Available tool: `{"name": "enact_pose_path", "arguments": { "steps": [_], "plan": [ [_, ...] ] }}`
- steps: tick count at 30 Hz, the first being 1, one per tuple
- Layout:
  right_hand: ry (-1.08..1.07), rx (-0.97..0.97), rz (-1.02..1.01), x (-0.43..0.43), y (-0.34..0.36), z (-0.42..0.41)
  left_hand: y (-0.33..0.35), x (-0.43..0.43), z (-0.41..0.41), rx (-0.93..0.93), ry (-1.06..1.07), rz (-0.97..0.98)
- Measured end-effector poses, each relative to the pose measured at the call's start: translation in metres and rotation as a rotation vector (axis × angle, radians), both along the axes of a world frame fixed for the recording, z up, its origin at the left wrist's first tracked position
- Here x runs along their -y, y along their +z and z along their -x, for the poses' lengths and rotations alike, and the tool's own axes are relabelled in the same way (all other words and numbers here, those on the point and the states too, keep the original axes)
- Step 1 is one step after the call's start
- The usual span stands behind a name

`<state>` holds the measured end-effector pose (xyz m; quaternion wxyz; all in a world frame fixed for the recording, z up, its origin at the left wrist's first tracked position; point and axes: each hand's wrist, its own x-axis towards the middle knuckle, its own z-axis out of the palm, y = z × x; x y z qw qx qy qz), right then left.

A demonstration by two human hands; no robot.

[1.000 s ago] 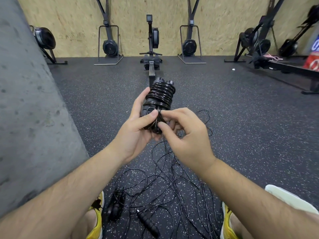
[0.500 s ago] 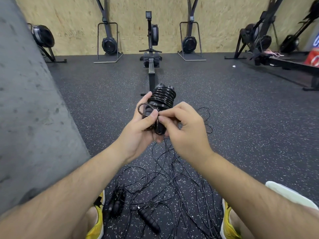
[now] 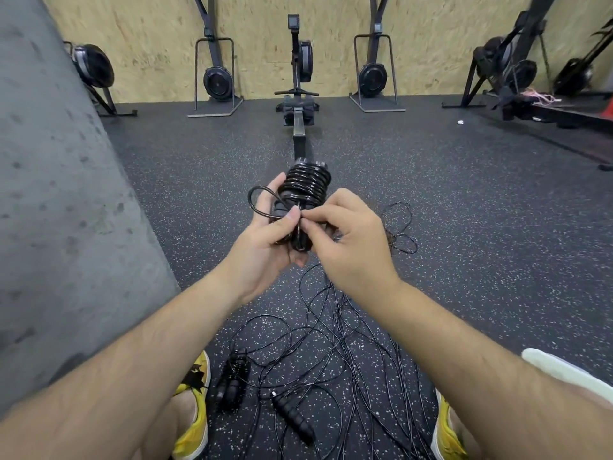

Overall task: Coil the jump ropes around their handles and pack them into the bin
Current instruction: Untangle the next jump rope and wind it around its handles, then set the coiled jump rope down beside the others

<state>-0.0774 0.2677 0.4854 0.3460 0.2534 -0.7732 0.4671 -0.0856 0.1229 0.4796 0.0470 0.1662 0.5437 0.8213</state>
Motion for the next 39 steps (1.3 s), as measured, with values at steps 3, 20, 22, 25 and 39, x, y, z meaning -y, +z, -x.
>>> {"name": "enact_pose_path", "arguments": {
  "steps": [3,20,22,25,39],
  "plan": [
    [-0.013,0.234,0.036,0.010,-0.006,0.010,-0.006,0.013,0.011,-0.077,0.219,0.258],
    [0.276,1.234,0.501,0.092,-0.127,0.084,-0.109,0.088,0.045,0.278,0.372,0.811],
    [0.293,1.305,0.500,0.102,-0.156,0.088,-0.132,0.096,0.049,0.396,0.334,0.813],
    [0.284,1.384,0.471,0.113,-0.206,0.095,-0.176,0.112,0.053,0.558,0.289,0.741],
    [0.111,0.911,-1.239,0.183,-0.422,0.102,-0.366,0.179,0.053,0.953,0.741,0.793]
  ]
}}
